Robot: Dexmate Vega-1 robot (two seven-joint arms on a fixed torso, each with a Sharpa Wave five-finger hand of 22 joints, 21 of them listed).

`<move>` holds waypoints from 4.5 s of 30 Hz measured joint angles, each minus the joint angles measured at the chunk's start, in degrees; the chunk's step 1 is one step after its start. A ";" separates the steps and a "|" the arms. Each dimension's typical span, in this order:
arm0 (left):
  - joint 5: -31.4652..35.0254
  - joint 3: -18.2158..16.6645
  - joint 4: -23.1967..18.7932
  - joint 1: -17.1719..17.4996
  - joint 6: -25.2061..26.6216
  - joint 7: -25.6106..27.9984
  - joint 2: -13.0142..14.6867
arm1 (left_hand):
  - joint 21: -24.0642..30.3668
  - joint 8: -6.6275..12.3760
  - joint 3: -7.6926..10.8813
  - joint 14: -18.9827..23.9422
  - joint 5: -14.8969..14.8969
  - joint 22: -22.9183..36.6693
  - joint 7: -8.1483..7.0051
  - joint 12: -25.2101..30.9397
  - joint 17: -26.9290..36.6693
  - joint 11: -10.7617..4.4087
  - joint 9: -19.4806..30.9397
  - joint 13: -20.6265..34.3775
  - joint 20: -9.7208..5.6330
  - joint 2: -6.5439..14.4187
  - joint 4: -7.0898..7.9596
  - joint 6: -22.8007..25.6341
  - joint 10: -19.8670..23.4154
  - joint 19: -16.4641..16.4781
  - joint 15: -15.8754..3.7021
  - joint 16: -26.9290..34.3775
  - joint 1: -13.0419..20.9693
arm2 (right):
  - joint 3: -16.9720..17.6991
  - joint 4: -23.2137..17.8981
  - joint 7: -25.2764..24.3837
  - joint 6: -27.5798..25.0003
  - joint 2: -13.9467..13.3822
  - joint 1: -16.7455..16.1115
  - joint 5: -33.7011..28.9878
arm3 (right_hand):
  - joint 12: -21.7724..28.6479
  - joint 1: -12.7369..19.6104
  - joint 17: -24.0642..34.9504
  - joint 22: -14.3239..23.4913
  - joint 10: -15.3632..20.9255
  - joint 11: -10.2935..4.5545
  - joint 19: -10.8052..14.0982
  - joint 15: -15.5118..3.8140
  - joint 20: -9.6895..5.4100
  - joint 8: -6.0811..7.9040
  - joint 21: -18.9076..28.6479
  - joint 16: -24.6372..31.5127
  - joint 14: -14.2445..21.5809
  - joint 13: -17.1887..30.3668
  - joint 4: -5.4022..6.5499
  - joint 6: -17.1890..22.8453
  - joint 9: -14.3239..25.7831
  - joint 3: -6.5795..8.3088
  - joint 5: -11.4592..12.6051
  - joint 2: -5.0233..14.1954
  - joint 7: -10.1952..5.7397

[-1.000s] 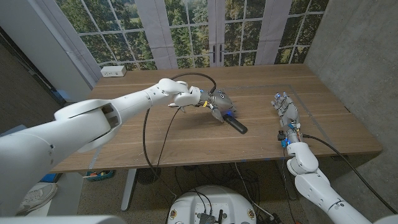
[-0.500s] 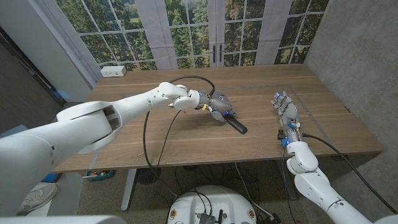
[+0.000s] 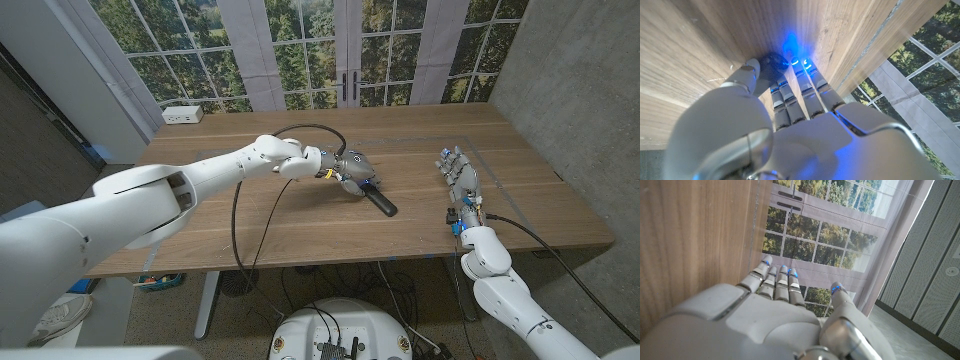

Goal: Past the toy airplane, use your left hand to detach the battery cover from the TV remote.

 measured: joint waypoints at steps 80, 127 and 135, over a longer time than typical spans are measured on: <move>-30.50 -9.26 11.94 0.03 2.69 -19.07 -5.16 | 24.73 10.62 -0.24 26.24 7.59 8.18 -10.02 3.31 8.22 -7.94 1.25 -0.89 -0.87 -1.71 -0.46 11.46 8.81 8.67 -8.35 7.52 14.59 | 0.31 -1.42 -2.79 -0.17 0.06 -0.31 -3.12 | 0.00 0.00 -0.29 0.00 0.31 0.31 0.21 0.01 0.21 0.00 -0.43 0.00 -0.02 0.00 0.00 0.30 0.00 0.00 0.00 0.00 -0.31; -51.02 -15.67 29.00 -4.27 4.72 -26.23 -12.40 | 29.07 10.23 0.31 26.75 11.39 8.71 -9.79 3.97 9.08 -8.03 5.66 -0.81 -0.77 -2.47 -0.83 11.22 8.93 7.11 -8.44 5.99 14.88 | 0.13 -11.14 -14.16 -13.00 -4.48 -1.51 -16.33 | 0.00 8.64 -2.15 -0.05 0.81 -0.64 1.03 -0.10 0.21 0.00 -0.43 -0.85 0.92 0.00 -6.66 0.50 0.00 3.95 0.89 -0.76 -0.94; -51.56 -15.35 30.53 -4.97 3.24 -25.36 -12.86 | 29.84 10.19 0.38 26.84 12.00 8.71 -9.78 4.08 9.40 -8.03 5.51 -0.81 -0.98 -2.86 -0.79 11.23 8.93 6.91 -8.36 5.63 14.50 | -0.03 -15.80 -17.31 -19.38 -6.58 -2.34 -21.45 | 0.00 9.75 -2.41 0.03 0.81 -0.63 1.25 -0.09 0.43 0.00 -0.43 -0.85 1.33 0.00 -6.98 0.19 0.00 4.29 1.33 -0.83 -1.24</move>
